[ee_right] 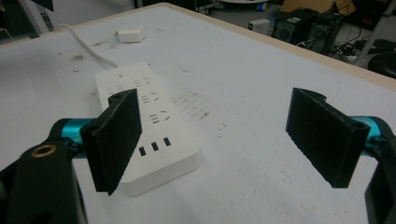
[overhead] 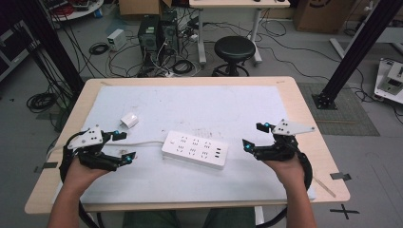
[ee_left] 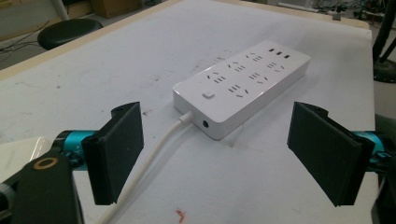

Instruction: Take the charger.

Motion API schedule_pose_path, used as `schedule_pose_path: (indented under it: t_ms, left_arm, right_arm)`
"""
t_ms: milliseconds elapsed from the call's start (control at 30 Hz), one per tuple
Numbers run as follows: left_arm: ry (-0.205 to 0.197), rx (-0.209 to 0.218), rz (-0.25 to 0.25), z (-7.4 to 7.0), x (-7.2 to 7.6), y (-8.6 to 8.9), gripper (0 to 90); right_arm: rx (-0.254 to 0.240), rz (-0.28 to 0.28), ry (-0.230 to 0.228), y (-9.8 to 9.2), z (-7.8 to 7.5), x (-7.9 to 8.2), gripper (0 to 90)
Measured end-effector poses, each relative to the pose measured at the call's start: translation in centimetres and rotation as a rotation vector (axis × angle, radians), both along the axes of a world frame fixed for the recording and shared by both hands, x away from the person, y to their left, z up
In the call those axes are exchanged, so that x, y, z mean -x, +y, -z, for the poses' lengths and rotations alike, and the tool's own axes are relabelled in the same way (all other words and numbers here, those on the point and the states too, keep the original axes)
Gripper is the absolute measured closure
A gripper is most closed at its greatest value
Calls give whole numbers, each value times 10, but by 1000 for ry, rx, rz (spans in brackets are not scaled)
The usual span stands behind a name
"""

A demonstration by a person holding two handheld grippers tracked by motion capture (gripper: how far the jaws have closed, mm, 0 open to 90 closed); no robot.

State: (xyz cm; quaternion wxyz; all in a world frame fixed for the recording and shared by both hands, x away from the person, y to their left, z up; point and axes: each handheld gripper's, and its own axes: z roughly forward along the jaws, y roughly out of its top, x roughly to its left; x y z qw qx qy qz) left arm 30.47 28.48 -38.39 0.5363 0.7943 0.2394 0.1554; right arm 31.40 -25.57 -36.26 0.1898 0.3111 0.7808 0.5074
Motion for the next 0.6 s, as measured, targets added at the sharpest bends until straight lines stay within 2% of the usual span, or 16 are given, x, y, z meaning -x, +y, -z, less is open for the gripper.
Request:
schedule_pose_path:
  t_ms: [133,267,400,467,533,600]
  left_arm:
    - [-1,17,-18,-1,-5,2,184]
    - [2,-1,-45,-3,-13,5,184]
    - [0,-6,-89,-8,-32,9,184]
    - [6,-23,-115,-9,-45,11,184]
    - [18,-32,-143,-10,-60,13,184]
    - [49,-51,-171,-10,-74,16,184]
  right_arm:
    - [8,-7,-1,4,-1,1,187]
    - [9,-9,8,6,-1,0,187]
    - [15,-11,11,7,0,-3,187]
    - [22,-14,16,8,0,-4,187]
    - [27,-9,21,8,1,-5,187]
    - [26,-9,18,8,1,-6,187]
